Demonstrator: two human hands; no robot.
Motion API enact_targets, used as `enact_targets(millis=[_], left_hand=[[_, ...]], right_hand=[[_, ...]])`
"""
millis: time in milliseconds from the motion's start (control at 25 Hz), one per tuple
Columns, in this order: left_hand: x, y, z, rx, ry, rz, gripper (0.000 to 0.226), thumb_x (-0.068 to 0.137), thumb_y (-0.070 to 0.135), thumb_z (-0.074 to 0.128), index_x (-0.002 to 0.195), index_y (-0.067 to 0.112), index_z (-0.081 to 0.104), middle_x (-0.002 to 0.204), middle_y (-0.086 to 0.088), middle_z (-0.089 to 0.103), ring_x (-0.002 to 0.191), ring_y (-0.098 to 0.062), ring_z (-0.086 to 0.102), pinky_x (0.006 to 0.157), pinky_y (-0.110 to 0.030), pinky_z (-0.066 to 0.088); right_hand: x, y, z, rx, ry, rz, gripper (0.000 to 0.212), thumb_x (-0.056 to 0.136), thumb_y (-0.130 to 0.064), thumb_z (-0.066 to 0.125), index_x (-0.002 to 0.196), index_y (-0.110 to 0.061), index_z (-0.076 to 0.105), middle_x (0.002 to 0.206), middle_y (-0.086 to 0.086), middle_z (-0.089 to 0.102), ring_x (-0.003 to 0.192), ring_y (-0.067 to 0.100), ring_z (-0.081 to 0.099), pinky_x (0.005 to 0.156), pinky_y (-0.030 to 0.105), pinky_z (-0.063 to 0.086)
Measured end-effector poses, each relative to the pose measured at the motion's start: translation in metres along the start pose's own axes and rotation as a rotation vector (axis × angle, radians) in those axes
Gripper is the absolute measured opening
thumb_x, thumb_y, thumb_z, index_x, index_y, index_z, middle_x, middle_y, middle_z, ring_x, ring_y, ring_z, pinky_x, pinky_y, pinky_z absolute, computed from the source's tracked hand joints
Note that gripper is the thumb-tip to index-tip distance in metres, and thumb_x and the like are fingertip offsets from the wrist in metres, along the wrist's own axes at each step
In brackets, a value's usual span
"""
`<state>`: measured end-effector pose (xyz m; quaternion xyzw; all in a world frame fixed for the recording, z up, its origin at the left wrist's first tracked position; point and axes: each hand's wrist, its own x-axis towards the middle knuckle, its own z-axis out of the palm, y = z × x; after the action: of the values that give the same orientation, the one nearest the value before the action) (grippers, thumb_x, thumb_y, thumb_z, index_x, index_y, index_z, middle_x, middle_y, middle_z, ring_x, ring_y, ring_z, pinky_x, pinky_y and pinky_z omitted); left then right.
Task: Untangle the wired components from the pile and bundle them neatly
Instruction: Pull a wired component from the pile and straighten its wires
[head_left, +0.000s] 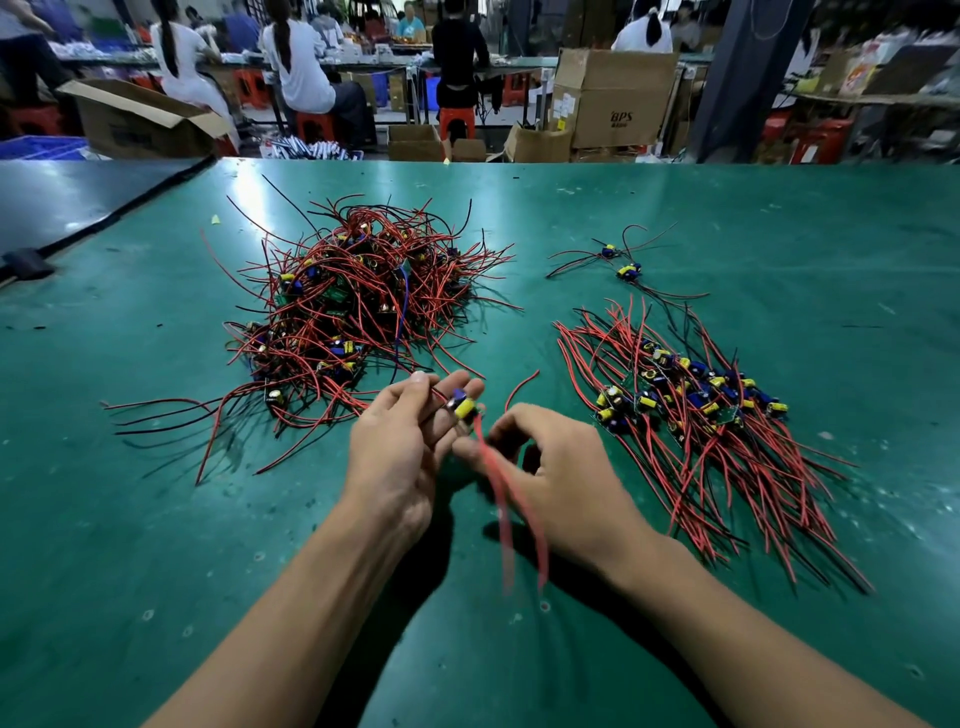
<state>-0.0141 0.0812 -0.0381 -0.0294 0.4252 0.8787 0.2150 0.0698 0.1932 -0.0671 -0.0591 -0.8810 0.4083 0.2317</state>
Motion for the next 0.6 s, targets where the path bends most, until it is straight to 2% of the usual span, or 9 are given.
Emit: enact_targets(millis=[120, 200, 280, 360, 440, 480, 560, 600], left_hand=[[0.0, 0.0, 0.0, 0.013, -0.039, -0.041, 0.012, 0.101, 0.015, 0.047, 0.09, 0.012, 0.05, 0.095, -0.015, 0.075, 0.078, -0.022, 0.074, 0.06, -0.031, 0.06], [-0.001, 0.001, -0.001, 0.015, -0.115, -0.082, 0.009, 0.1, 0.016, 0.047, 0.093, 0.013, 0.052, 0.102, -0.014, 0.074, 0.088, -0.024, 0.073, 0.066, -0.034, 0.061], [-0.001, 0.002, -0.003, -0.004, -0.21, -0.134, 0.004, 0.095, 0.01, 0.049, 0.098, 0.011, 0.052, 0.11, -0.015, 0.072, 0.099, -0.029, 0.071, 0.078, -0.039, 0.06], [-0.002, 0.003, -0.005, -0.031, -0.289, -0.204, 0.028, 0.08, -0.001, 0.05, 0.107, 0.008, 0.053, 0.113, -0.018, 0.07, 0.103, -0.035, 0.069, 0.084, -0.044, 0.058], [-0.001, 0.001, -0.006, -0.001, -0.292, -0.27, 0.042, 0.07, -0.003, 0.051, 0.111, 0.006, 0.057, 0.103, -0.018, 0.073, 0.088, -0.031, 0.073, 0.072, -0.039, 0.061], [-0.002, 0.001, -0.005, 0.038, -0.297, -0.309, 0.036, 0.073, 0.002, 0.054, 0.107, 0.006, 0.061, 0.091, -0.016, 0.074, 0.074, -0.027, 0.073, 0.062, -0.034, 0.061], [-0.006, 0.004, -0.001, 0.131, -0.316, -0.405, 0.017, 0.081, 0.024, 0.061, 0.088, 0.011, 0.069, 0.068, -0.009, 0.068, 0.05, -0.019, 0.065, 0.046, -0.025, 0.054], [-0.007, 0.004, -0.001, 0.193, -0.351, -0.421, 0.023, 0.081, 0.036, 0.063, 0.077, 0.015, 0.072, 0.063, -0.006, 0.065, 0.046, -0.017, 0.062, 0.043, -0.023, 0.052]], right_hand=[[0.004, -0.003, -0.004, 0.182, 0.193, 0.045, 0.029, 0.096, -0.046, 0.058, 0.074, -0.026, 0.061, 0.065, -0.012, 0.063, 0.052, 0.004, 0.054, 0.054, 0.018, 0.042], [0.01, -0.003, -0.01, 0.434, 0.212, 0.19, 0.03, 0.1, -0.035, 0.057, 0.074, -0.021, 0.062, 0.065, -0.003, 0.062, 0.041, 0.011, 0.048, 0.043, 0.023, 0.037], [0.016, -0.003, -0.016, 0.7, 0.21, 0.303, 0.032, 0.102, -0.024, 0.056, 0.071, -0.018, 0.064, 0.068, 0.003, 0.062, 0.037, 0.014, 0.044, 0.039, 0.02, 0.031], [0.019, -0.004, -0.021, 0.854, 0.205, 0.328, 0.036, 0.101, -0.019, 0.056, 0.067, -0.019, 0.068, 0.067, 0.003, 0.062, 0.038, 0.014, 0.043, 0.04, 0.02, 0.031], [0.021, -0.002, -0.026, 0.924, 0.141, 0.294, 0.031, 0.098, -0.02, 0.059, 0.07, -0.017, 0.071, 0.068, 0.004, 0.062, 0.041, 0.015, 0.042, 0.042, 0.02, 0.031], [0.02, -0.002, -0.028, 0.935, 0.079, 0.271, 0.026, 0.095, -0.021, 0.061, 0.072, -0.016, 0.071, 0.068, 0.005, 0.061, 0.044, 0.015, 0.042, 0.043, 0.02, 0.031], [0.019, -0.001, -0.033, 0.925, -0.062, 0.261, 0.017, 0.087, -0.024, 0.063, 0.075, -0.015, 0.07, 0.064, 0.003, 0.056, 0.049, 0.013, 0.041, 0.045, 0.02, 0.029], [0.019, 0.0, -0.035, 0.903, -0.119, 0.27, 0.015, 0.085, -0.025, 0.064, 0.077, -0.014, 0.069, 0.061, 0.003, 0.053, 0.05, 0.013, 0.04, 0.045, 0.021, 0.028]])
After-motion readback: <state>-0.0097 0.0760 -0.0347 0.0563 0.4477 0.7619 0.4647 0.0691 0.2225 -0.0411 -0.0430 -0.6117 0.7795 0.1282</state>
